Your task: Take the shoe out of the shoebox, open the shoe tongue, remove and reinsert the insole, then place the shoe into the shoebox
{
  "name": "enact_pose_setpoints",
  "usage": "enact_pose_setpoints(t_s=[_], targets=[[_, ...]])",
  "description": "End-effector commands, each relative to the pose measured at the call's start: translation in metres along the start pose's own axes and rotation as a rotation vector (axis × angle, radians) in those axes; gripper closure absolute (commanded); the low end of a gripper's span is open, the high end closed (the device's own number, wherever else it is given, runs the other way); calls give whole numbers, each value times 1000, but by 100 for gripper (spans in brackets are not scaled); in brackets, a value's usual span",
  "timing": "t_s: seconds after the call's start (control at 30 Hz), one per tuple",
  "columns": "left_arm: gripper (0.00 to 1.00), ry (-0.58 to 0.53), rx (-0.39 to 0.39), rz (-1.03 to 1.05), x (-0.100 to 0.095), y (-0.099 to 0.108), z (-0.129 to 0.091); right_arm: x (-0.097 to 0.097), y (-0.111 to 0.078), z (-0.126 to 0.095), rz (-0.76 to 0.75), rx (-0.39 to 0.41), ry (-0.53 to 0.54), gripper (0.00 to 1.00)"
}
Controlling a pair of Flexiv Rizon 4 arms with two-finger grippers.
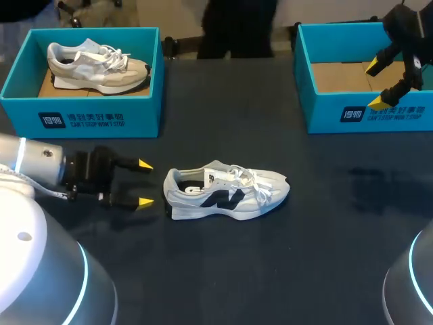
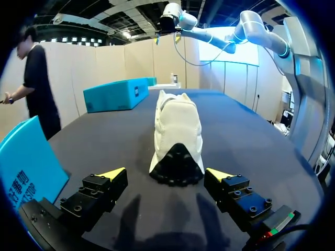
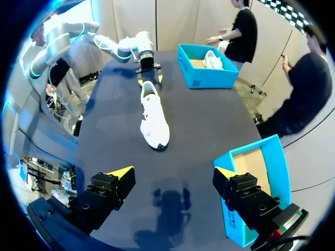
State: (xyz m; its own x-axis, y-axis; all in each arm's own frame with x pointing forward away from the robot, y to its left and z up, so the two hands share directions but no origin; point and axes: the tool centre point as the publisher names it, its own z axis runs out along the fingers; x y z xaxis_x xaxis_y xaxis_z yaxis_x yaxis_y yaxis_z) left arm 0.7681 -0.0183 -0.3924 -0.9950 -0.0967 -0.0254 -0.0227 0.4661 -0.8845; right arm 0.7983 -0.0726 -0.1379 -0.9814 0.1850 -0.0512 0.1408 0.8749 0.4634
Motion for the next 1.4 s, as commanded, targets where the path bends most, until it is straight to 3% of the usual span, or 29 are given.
enact_pose_setpoints(t_s=[0.03, 0.57, 1.4], targets=[[0, -1, 4, -3, -2, 0, 13, -1, 1, 1, 1, 3, 2, 0], [0, 0, -6, -13, 8, -12, 41, -1, 1, 1, 1, 3, 2, 0], [0, 59, -17, -51, 13, -11, 75, -1, 1, 1, 1, 3, 2, 0]])
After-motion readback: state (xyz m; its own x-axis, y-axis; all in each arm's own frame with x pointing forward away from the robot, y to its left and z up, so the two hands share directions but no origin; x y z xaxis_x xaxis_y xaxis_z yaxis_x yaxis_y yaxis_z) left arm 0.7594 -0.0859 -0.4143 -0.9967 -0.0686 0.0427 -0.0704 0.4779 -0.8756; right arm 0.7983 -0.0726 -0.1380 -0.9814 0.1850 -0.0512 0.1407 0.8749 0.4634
